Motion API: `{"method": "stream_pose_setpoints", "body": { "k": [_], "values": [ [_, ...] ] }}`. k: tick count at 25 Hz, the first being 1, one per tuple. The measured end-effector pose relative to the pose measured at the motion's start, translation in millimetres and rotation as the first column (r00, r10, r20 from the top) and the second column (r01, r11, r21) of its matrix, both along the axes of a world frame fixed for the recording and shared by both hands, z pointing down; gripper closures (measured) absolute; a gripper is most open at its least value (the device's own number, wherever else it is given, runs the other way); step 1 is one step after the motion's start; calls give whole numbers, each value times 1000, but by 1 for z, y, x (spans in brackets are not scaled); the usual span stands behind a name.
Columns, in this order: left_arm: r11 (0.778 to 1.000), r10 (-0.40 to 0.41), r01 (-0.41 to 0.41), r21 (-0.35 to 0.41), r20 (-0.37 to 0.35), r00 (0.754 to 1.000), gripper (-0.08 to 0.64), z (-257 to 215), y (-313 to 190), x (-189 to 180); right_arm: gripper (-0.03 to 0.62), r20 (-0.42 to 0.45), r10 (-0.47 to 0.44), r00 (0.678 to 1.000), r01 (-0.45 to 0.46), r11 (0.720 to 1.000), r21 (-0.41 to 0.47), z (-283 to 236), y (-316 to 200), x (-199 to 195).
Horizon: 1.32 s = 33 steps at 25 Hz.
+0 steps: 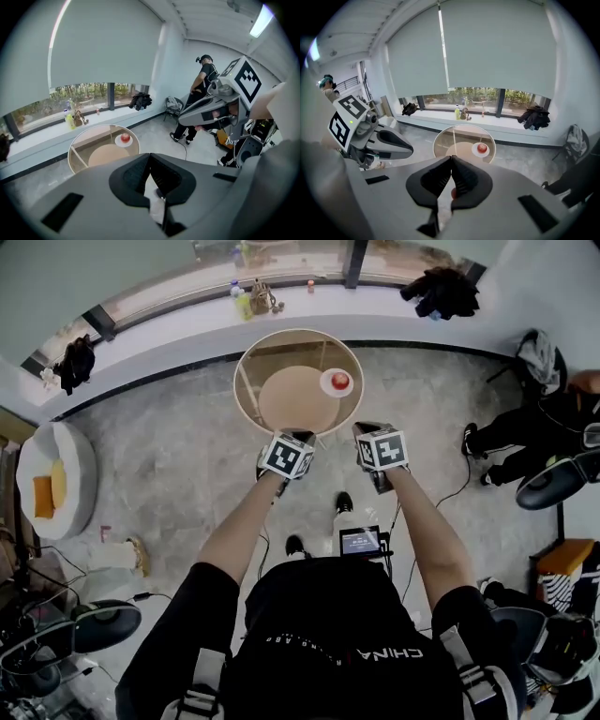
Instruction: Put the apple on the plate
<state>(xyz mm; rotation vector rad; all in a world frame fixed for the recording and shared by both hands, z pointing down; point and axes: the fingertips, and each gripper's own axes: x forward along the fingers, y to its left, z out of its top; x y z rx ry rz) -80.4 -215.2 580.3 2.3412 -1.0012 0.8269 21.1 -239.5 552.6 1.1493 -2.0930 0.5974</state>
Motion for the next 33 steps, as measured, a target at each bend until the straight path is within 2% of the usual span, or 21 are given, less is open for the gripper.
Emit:
{"method": "stream_pose_setpoints", "body": {
  "k": [6,11,16,20,25,33],
  "values": [
    [1000,-17,17,7,-31,999,543,12,43,17,563,-65,-3,998,6,999,45,-2,39,23],
    [996,-76,78,39,-59,995,543,0,49,32,563,-35,-28,999,31,996,86,-13,48,34],
    [991,-123,125,53,-41,992,543,-9,56,50,563,-1,-63,998,63,993,99,-17,57,53],
    [990,-122,123,72,-18,992,543,-14,67,54,563,48,-56,997,51,994,96,-22,65,52],
    [990,-104,104,96,-6,995,543,-26,73,48,563,28,-44,999,41,993,110,-28,70,49],
    [988,-91,91,123,-7,996,543,10,87,50,563,13,-39,999,37,989,143,2,88,53]
  ]
}}
